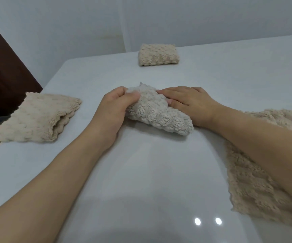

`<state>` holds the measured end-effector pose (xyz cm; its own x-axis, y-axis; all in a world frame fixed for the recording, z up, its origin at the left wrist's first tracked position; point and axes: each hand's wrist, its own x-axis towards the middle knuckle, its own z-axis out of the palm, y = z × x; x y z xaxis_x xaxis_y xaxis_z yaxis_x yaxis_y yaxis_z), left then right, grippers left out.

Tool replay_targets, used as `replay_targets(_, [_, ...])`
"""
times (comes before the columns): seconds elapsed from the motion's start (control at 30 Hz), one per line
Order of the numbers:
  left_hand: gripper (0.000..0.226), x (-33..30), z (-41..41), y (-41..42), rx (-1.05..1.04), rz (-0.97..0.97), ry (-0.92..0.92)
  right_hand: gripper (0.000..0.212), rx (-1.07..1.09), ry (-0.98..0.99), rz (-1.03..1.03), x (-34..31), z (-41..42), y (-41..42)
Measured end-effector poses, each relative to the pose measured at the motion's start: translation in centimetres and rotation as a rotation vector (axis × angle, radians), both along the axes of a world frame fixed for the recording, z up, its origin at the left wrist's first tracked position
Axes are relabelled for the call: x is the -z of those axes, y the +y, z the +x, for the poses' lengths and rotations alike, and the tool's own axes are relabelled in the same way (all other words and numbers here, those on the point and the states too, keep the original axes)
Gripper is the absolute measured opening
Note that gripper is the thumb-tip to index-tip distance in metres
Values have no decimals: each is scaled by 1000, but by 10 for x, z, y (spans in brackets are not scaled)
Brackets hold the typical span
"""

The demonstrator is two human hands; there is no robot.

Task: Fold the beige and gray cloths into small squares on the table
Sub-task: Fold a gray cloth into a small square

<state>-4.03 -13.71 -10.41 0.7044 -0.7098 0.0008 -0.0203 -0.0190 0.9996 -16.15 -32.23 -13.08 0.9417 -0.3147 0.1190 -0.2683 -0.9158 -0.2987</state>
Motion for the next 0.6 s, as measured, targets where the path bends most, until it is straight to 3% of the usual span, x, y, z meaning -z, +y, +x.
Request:
replay_targets(0.1, [11,5,5,-1,-36,130,-86,42,7,3,-3,1,0,1])
replay_targets(0.23, [8,9,8,2,-141,467,-426,42,17,-12,-13,0,0,2])
replay_targets(0.4, [17,3,-4,2,-201,612,-685,47,39,-95,42,0,0,3])
replay_targets(0.5, [26,9,-2,7,-336,561,-1050,40,66,-115,43,-1,0,3])
replay_targets(0.6, [22,3,-10,7,-228,258,-1186,36,53,-136,55,-1,1,4])
